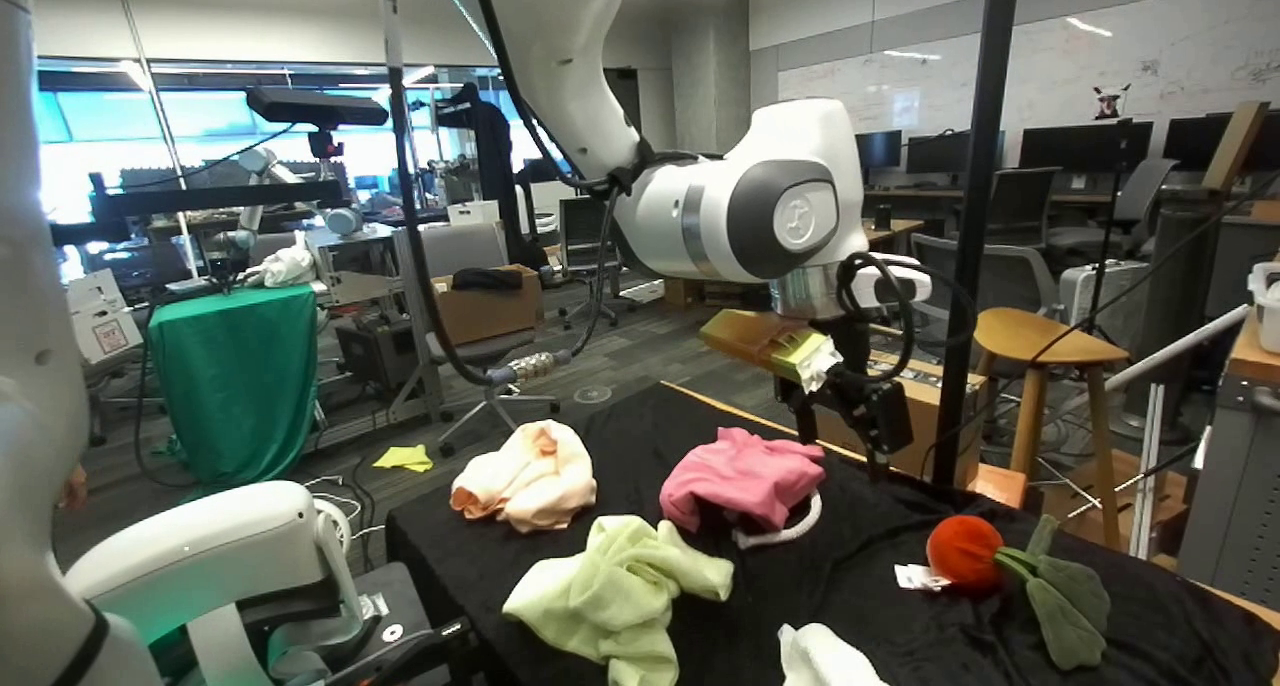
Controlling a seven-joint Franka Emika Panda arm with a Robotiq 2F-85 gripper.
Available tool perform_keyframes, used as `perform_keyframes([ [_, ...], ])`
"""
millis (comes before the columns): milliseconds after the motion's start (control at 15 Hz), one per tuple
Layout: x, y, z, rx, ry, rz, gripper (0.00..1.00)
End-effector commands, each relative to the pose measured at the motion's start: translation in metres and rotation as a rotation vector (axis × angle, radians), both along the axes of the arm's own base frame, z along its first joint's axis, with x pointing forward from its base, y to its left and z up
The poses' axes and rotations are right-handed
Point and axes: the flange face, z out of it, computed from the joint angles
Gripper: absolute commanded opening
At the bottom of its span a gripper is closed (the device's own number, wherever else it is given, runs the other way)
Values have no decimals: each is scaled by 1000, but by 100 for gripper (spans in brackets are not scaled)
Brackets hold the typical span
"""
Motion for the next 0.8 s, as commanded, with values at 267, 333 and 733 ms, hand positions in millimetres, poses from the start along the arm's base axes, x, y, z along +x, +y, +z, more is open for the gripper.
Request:
perform_keyframes([
  [267,66,-49,7,-32,-6,31,100],
  [333,76,-52,4,-32,2,43,100],
  [733,123,-56,-32,-30,45,112,100],
])
